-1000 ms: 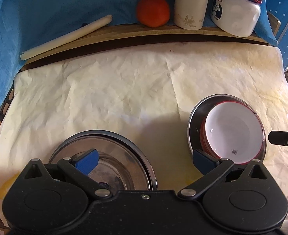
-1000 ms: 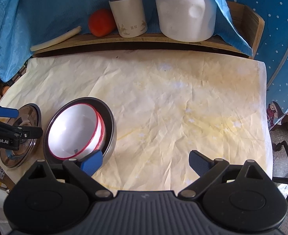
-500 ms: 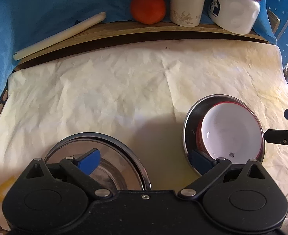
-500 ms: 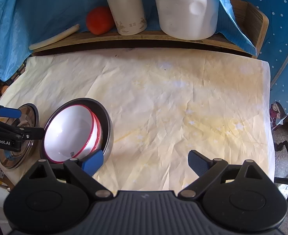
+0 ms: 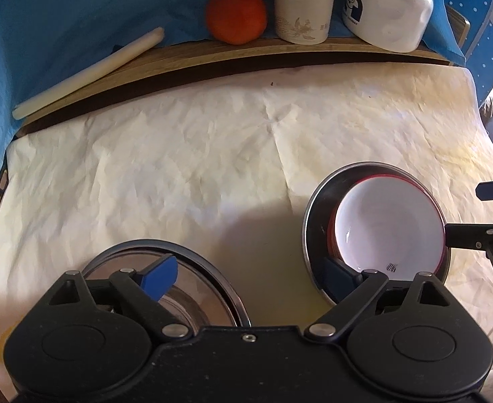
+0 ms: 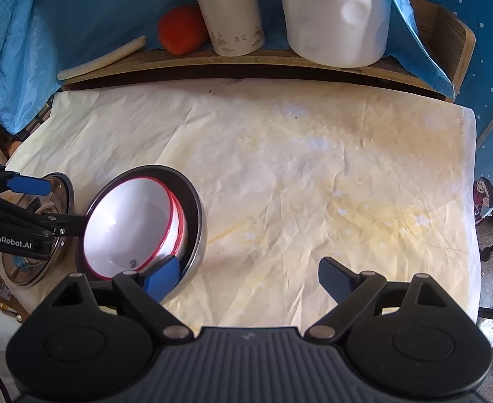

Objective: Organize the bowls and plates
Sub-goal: 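Close both grippers on the rim of the bottom steel plate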

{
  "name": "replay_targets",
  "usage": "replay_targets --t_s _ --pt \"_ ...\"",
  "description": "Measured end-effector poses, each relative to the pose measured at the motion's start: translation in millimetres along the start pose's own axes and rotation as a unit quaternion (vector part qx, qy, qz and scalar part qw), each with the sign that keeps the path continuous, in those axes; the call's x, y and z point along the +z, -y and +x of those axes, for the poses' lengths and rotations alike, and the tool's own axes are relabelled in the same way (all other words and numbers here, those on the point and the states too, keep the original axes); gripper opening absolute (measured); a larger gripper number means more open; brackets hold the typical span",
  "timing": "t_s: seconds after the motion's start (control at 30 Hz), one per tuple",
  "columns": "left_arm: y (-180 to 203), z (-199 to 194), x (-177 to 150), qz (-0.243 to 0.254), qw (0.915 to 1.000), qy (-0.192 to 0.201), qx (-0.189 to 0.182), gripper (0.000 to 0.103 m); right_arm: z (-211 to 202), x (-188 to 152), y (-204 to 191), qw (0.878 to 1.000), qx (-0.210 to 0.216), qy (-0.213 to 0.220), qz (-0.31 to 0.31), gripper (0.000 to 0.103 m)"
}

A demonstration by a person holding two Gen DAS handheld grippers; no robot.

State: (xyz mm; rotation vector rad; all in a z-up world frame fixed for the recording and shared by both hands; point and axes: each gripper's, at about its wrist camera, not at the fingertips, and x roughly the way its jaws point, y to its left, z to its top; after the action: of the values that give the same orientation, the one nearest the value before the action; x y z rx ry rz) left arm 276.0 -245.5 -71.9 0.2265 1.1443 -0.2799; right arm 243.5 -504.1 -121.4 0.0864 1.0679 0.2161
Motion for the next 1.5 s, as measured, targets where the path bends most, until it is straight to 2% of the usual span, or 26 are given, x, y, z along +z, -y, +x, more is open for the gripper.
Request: replay_targets --t_s 0.23,0.43,0.73,0.8,1.0,1.27,1.37,1.5 --pt "7 2 6 0.03 0.9995 -0.001 -0.004 0.082 2 1 -4 1.0 0.007 -0.006 0.004 0.086" --pt "10 3 11 0.037 0.9991 -0.004 -0.021 0.065 4 1 -6 1.0 0.015 -0.013 0.009 0.079" --pt "14 6 13 0.044 0.9981 -0.01 -0.041 0.048 5 2 -6 1.0 0.017 -0.016 0.02 0.079" --pt "14 7 14 0.045 0.9979 -0.012 -0.046 0.041 5 2 -5 0.999 0.02 -0.016 0.02 0.076" --pt "15 13 16 0.04 0.9964 -0.025 -0.07 0.019 7 2 -4 0.998 0.042 -0.023 0.043 0.06" --pt "10 17 16 0.02 0.9947 -0.033 -0.095 0.009 9 3 -4 0.995 0.068 -0.029 0.062 0.039" --pt "9 17 15 0.016 0.9944 -0.033 -0.099 0.009 9 4 -7 0.995 0.075 -0.027 0.06 0.029" --pt "8 17 15 0.009 0.994 -0.033 -0.104 0.008 10 4 -9 0.995 0.08 -0.027 0.057 0.022"
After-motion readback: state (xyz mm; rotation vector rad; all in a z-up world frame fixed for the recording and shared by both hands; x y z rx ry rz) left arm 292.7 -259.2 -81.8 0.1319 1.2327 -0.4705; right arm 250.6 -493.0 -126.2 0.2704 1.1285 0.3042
